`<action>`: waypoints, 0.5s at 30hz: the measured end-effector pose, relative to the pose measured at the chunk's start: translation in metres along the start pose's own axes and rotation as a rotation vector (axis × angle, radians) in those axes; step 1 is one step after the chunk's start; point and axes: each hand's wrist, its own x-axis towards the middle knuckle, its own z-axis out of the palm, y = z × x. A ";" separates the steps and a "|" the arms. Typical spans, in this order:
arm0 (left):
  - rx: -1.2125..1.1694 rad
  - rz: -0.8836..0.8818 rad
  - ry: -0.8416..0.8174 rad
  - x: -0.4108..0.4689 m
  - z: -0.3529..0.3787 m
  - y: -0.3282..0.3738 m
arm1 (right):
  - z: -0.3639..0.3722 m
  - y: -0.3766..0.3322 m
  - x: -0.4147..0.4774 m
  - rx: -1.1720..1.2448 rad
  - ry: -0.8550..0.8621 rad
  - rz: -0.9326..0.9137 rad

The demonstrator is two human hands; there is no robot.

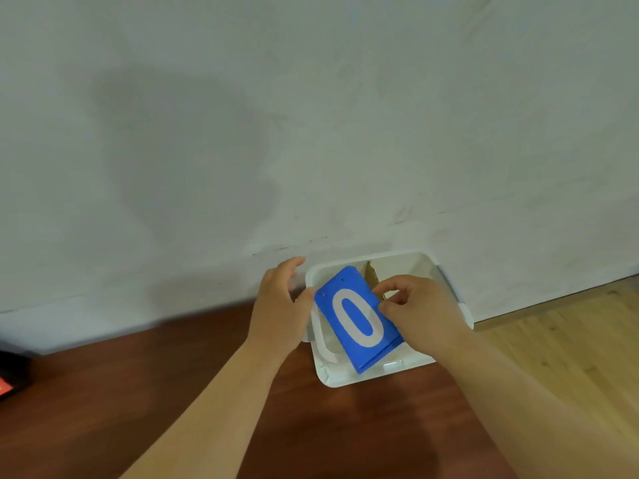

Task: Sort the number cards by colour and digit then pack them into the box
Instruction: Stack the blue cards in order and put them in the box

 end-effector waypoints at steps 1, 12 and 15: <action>0.009 -0.044 0.010 -0.004 0.003 -0.006 | 0.000 0.001 0.003 -0.002 0.034 0.029; -0.057 -0.263 -0.160 -0.024 0.023 -0.042 | 0.053 -0.018 0.027 -0.264 0.060 0.118; -0.100 -0.273 -0.148 -0.026 0.023 -0.045 | 0.069 -0.023 0.032 -0.343 -0.003 0.126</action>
